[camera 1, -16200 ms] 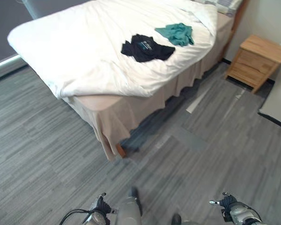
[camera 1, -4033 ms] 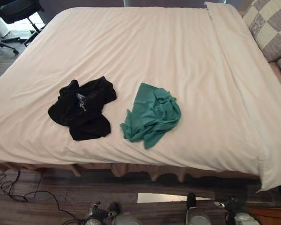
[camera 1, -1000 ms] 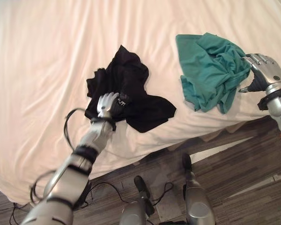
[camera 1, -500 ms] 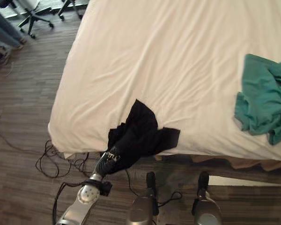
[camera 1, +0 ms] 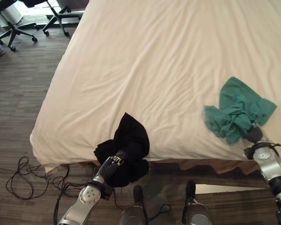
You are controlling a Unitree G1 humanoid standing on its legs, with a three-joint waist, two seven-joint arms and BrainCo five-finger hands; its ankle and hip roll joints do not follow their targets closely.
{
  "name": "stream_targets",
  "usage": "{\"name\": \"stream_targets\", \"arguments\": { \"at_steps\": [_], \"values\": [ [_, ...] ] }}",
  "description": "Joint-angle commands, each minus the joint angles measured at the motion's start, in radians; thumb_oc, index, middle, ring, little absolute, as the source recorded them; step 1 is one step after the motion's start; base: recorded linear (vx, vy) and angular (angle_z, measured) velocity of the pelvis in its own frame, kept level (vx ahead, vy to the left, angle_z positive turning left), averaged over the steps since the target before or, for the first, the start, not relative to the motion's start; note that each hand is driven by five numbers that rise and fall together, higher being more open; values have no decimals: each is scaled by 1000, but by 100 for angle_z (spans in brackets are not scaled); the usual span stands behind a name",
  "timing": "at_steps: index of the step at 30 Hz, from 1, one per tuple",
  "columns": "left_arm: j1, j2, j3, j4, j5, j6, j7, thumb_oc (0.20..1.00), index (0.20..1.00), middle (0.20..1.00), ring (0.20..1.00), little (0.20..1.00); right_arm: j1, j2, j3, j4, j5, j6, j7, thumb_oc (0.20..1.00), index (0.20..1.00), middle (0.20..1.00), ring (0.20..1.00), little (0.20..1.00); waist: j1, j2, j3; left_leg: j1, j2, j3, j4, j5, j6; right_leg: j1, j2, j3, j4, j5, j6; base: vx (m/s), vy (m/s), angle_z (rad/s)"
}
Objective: Tidy up the quilt and then pick up the clothes from the bed and put them into the laundry hamper.
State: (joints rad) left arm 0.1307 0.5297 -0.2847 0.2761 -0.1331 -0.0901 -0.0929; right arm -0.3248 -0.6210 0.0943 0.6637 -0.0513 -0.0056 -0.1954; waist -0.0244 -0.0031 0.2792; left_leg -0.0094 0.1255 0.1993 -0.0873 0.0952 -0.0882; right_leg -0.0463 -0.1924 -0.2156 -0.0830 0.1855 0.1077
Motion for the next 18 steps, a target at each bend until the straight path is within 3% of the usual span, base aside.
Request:
{"name": "stream_targets", "arguments": {
  "at_steps": [1, 6, 7, 10, 12, 14, 18],
  "values": [
    [-22, -28, 28, 17, 37, -12, -12, 200, 200, 200, 200, 200, 46, 50, -86, -90, 230, -92, 33, 200, 200, 200, 200, 200, 12, -49, -39, 32, -7, 30, 52, -145, 5, -12, -91, 24, 104, -132, 120, 12, 66, -10],
    [17, -89, 99, 53, 49, 8, -1, 200, 200, 200, 200, 200, 301, 209, -154, -201, 324, -98, 126, 200, 200, 200, 200, 200, -17, -79, -72, 77, -10, 55, 30, -151, 13, -4, -84, 39, 115, -129, 130, 10, 78, -12],
    [34, -113, 127, 68, 38, 12, 11, 200, 200, 200, 200, 200, 396, 276, -162, -203, 350, -91, 154, 200, 200, 200, 200, 200, -34, -85, -77, 99, -12, 65, 10, -147, 17, -10, -85, 45, 157, -132, 135, -27, 88, -31],
    [41, -135, 163, 85, 23, 20, 39, 200, 200, 200, 200, 200, 490, 364, -164, -149, 400, -73, 193, 200, 200, 200, 200, 200, -62, -85, -73, 103, -9, 63, 0, -139, 17, -39, -70, 83, 229, -132, 143, -51, 32, -10],
    [45, -143, 185, 93, 7, 18, 51, 200, 200, 200, 200, 200, 532, 391, -140, -120, 410, -63, 210, 200, 200, 200, 200, 200, -80, -82, -74, 93, -5, 49, 0, -133, 14, -51, -22, 155, 253, -162, 136, -30, -28, -1],
    [44, -143, 195, 95, -4, 10, 61, 200, 200, 200, 200, 200, 553, 381, -86, -67, 384, -52, 242, 200, 200, 200, 200, 200, -84, -76, -76, 83, -2, 21, 0, -123, 10, -49, 56, 287, 220, -227, 91, -21, -56, -1],
    [51, -158, 196, 116, -9, -1, 68, 200, 200, 200, 200, 200, 527, 355, -37, -12, 336, -47, 255, 200, 200, 200, 200, 200, -58, -70, -85, 81, 3, -3, 1, -110, 3, -14, 62, 270, 163, -223, 70, 12, -138, -3]
  ]
}}
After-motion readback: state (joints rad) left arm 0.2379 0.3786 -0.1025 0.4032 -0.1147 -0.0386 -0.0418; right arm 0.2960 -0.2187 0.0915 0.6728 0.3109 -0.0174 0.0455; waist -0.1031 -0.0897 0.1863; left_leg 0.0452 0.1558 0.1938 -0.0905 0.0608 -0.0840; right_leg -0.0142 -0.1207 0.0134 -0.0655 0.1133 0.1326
